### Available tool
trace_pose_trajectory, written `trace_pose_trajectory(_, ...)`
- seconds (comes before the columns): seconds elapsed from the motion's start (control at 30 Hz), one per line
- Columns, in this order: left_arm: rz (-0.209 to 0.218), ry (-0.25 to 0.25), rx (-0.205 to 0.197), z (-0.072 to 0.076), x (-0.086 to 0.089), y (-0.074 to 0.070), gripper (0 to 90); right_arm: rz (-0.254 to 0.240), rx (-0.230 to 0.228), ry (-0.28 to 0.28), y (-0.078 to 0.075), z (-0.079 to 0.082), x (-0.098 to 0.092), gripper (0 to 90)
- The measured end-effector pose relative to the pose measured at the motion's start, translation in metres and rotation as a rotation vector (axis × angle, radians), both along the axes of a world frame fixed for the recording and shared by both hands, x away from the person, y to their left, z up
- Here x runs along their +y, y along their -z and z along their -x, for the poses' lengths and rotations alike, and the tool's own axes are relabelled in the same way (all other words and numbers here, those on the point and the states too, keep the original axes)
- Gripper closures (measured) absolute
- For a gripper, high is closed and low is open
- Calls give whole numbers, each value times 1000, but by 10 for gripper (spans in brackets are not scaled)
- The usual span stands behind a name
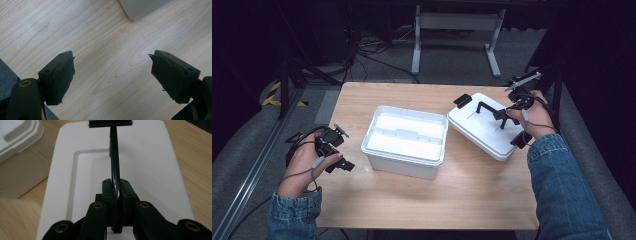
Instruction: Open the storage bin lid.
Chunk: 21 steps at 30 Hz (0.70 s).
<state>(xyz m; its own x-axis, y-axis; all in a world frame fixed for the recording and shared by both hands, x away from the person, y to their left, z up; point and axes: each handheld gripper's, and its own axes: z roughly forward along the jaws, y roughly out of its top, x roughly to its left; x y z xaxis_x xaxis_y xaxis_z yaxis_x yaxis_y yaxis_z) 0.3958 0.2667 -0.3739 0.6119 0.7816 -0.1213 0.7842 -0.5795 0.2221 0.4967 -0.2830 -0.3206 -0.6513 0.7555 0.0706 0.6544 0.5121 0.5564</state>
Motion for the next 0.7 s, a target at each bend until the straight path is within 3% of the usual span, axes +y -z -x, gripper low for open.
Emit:
trace_pose_trajectory(0.23, -5, 2, -4, -1, 0, 0, 192, -11, 27, 19, 29, 1, -7, 847)
trace_pose_trajectory(0.7, -7, 1, 0, -1, -1, 1, 191, -41, 59, 26, 64, 5, -14, 847)
